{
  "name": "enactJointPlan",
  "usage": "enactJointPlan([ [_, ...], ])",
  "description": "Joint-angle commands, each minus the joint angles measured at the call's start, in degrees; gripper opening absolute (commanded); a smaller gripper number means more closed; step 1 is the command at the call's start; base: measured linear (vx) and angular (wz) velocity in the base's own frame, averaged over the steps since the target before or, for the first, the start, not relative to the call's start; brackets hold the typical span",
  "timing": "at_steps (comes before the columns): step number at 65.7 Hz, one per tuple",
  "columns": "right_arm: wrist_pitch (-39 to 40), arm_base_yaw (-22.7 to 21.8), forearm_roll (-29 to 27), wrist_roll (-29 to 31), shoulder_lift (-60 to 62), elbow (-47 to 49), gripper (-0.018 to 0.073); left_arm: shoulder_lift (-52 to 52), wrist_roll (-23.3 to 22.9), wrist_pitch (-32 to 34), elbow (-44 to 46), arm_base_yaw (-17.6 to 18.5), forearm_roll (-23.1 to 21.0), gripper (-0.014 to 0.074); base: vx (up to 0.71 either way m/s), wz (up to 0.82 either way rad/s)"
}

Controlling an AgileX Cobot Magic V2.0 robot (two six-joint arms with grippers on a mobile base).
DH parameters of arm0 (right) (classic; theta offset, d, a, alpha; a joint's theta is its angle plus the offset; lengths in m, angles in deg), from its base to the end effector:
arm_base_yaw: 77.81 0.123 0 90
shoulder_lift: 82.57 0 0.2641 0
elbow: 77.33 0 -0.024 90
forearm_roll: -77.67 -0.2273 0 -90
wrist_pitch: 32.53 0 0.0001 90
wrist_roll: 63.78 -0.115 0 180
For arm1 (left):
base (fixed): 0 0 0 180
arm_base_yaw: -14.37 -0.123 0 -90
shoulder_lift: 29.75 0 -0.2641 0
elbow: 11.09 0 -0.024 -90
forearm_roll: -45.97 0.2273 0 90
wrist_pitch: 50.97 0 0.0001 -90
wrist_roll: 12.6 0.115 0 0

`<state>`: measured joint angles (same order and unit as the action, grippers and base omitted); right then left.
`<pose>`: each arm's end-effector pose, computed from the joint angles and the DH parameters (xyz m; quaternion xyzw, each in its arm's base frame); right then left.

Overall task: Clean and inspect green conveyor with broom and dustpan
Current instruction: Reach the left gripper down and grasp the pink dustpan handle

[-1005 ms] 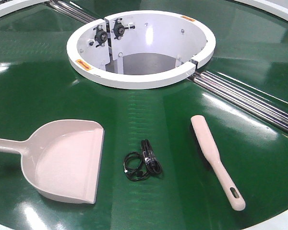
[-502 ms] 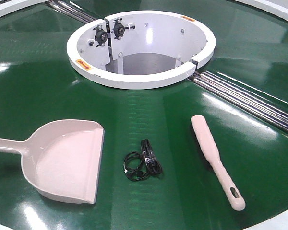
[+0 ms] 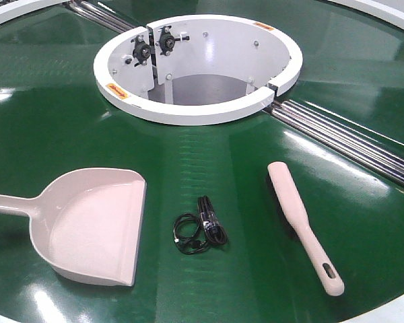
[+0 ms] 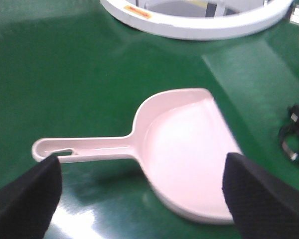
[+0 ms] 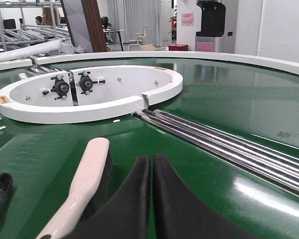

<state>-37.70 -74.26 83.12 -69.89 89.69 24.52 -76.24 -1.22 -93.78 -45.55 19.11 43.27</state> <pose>0.0782 0.0039 0.1966 -0.0149 0.7133 0.0228 0.7003 0.1336 -0.0148 0.3101 0.1160 0.8741 0.0051 0.4717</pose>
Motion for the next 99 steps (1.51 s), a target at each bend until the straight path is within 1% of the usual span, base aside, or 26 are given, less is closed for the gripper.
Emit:
enactJointPlan([
  [1, 4.0, 0.1, 0.2, 0.3, 0.6, -0.2, -0.0008, -5.0, 8.7, -6.7, 9.0, -0.1, 0.3, 0.0587, 0.0, 0.0],
  [8, 4.0, 0.1, 0.2, 0.3, 0.6, -0.2, -0.0008, -12.2, 17.2, -15.3, 16.1, -0.1, 0.4, 0.0587, 0.0, 0.0],
  [17, 4.0, 0.1, 0.2, 0.3, 0.6, -0.2, -0.0008, -21.4, 27.0, -22.5, 22.0, -0.1, 0.5, 0.0587, 0.0, 0.0],
  [22, 4.0, 0.1, 0.2, 0.3, 0.6, -0.2, -0.0008, -25.7, 32.0, -23.8, 23.6, 0.1, 0.3, 0.0587, 0.0, 0.0],
  [27, 4.0, 0.1, 0.2, 0.3, 0.6, -0.2, -0.0008, -29.1, 37.9, -23.3, 23.8, 0.1, 0.3, 0.0587, 0.0, 0.0],
  [33, 4.0, 0.1, 0.2, 0.3, 0.6, -0.2, -0.0008, -32.1, 47.5, -23.4, 23.8, 0.1, 0.7, 0.0587, 0.0, 0.0],
  [34, 4.0, 0.1, 0.2, 0.3, 0.6, -0.2, -0.0008, -32.6, 49.6, -23.4, 23.8, 0.1, 1.2, 0.0587, 0.0, 0.0],
  [38, 4.0, 0.1, 0.2, 0.3, 0.6, -0.2, -0.0008, -33.9, 54.8, -22.8, 24.3, 0.1, 3.0, 0.0587, 0.0, 0.0],
  [40, 4.0, 0.1, 0.2, 0.3, 0.6, -0.2, -0.0008, -34.6, 55.5, -22.3, 24.7, 0.1, 4.1, 0.0587, 0.0, 0.0],
  [46, 4.0, 0.1, 0.2, 0.3, 0.6, -0.2, -0.0008, -38.0, 55.6, -22.1, 27.3, 0.1, 8.5, 0.0587, 0.0, 0.0],
  [50, 4.0, 0.1, 0.2, 0.3, 0.6, -0.2, -0.0008, -40.6, 55.6, -23.1, 29.5, 0.1, 9.8, 0.0587, 0.0, 0.0],
  [61, 4.0, 0.1, 0.2, 0.3, 0.6, -0.2, -0.0008, -46.6, 56.7, -25.8, 34.7, 0.1, 9.8, 0.0587, 0.0, 0.0],
  [73, 4.0, 0.1, 0.2, 0.3, 0.6, -0.2, -0.0008, -51.1, 57.9, -26.1, 35.0, 0.1, 10.4, 0.0587, 0.0, 0.0],
  [80, 4.0, 0.1, 0.2, 0.3, 0.6, -0.2, -0.0008, -52.8, 60.5, -25.6, 35.0, 0.1, 10.4, 0.0587, 0.0, 0.0],
  [92, 4.0, 0.0, 0.2, 0.3, 0.6, -0.2, -0.0008, -55.6, 61.1, -22.8, 35.0, 0.1, 11.0, 0.0587, 0.0, 0.0],
  [99, 4.0, 0.0, 0.2, 0.3, 0.6, -0.2, -0.0008, -56.3, 62.9, -20.0, 35.0, 0.1, 11.0, 0.0587, 0.0, 0.0],
])
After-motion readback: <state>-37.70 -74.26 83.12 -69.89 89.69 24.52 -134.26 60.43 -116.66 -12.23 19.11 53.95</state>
